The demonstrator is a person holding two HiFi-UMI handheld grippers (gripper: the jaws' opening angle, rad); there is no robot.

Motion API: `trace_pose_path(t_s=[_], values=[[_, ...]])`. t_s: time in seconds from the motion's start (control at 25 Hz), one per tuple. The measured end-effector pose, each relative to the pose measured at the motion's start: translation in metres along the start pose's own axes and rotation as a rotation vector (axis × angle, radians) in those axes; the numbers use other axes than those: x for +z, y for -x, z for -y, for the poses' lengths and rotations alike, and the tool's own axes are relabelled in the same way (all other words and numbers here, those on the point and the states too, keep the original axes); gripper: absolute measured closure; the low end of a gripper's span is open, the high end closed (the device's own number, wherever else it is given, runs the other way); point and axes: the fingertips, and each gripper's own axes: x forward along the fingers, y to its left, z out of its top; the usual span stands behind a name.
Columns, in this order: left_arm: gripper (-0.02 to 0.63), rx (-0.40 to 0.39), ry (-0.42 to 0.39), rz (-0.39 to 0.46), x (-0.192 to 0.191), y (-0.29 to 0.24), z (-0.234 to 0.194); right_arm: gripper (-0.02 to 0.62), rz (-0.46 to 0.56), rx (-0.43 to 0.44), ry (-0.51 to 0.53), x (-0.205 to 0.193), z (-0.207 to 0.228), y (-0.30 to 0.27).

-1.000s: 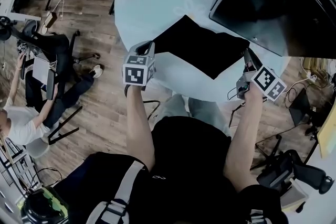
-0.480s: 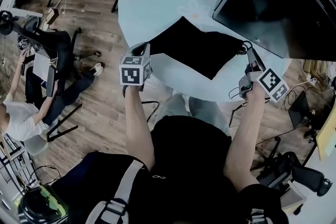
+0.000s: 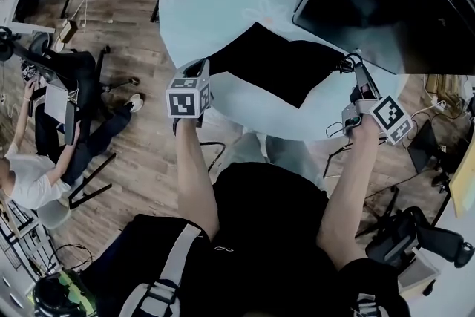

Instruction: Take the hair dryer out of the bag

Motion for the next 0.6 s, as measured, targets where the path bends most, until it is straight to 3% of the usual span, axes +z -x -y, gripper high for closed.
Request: trace_pose_path(t_s=[0.36, 0.6], values=[[0.595, -0.013, 0.005, -0.012, 0.004, -0.015, 0.011, 0.575, -0.033, -0.043, 0.039, -0.007, 0.017, 0.012], [0.597, -0.035, -0.081, -0.054, 0.002, -0.022, 0.027, 0.575, -0.055, -0.068, 0.045, -0.022, 0.027, 0.018]])
